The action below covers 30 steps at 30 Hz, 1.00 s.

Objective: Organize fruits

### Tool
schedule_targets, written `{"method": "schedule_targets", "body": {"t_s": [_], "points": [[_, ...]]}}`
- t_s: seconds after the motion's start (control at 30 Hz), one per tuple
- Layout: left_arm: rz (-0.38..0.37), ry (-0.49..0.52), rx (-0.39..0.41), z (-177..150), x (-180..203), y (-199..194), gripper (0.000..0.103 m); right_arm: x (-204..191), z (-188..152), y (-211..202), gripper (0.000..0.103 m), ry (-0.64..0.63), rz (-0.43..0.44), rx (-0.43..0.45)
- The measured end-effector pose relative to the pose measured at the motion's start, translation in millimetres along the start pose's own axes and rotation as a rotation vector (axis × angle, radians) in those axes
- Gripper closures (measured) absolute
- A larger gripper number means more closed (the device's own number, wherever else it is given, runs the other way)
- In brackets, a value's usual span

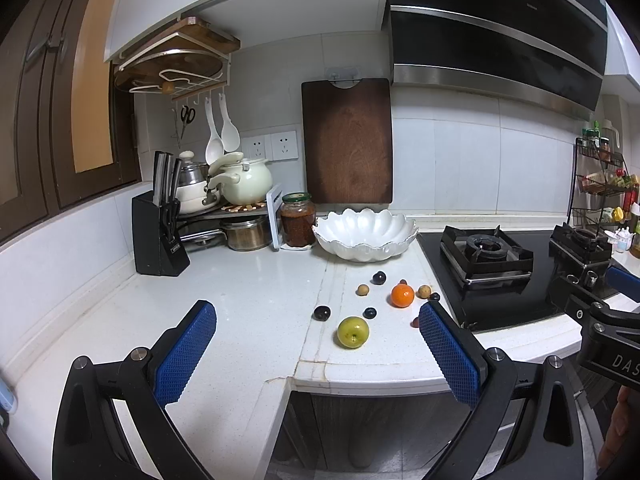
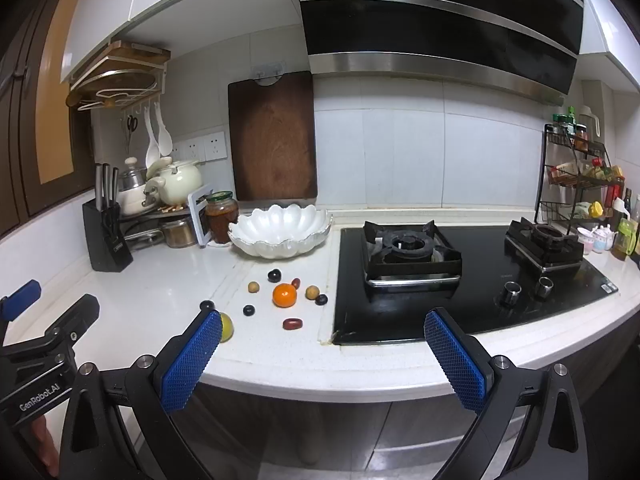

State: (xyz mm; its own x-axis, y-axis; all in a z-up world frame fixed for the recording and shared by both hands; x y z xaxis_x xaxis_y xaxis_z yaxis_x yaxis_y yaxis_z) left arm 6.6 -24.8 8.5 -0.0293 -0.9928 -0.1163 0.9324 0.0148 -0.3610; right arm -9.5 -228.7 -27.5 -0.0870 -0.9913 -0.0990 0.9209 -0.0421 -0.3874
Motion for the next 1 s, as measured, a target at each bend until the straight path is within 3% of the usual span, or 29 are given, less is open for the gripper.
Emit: {"method": "schedule_targets", "body": {"t_s": [1.0], "points": [[-0.003, 0.004, -0.004, 1.2, -1.7, -2.3, 0.000, 1.7, 0.9, -0.2, 0.001, 0.002, -0.001, -0.010]]}}
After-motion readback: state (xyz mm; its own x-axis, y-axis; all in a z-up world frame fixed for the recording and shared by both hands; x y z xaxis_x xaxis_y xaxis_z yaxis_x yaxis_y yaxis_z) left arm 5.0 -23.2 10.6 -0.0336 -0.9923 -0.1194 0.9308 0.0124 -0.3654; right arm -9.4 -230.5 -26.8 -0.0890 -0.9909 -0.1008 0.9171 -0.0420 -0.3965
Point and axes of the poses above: each gripper's, at about its wrist camera, not at the fingertips, and y roughly the way its jaws point, x to its right, z to its top, the point moved 3 cm from there along y, roughly the way its jaws point, and after that the axes turned 3 degrees about y, right-handed, at the moved point
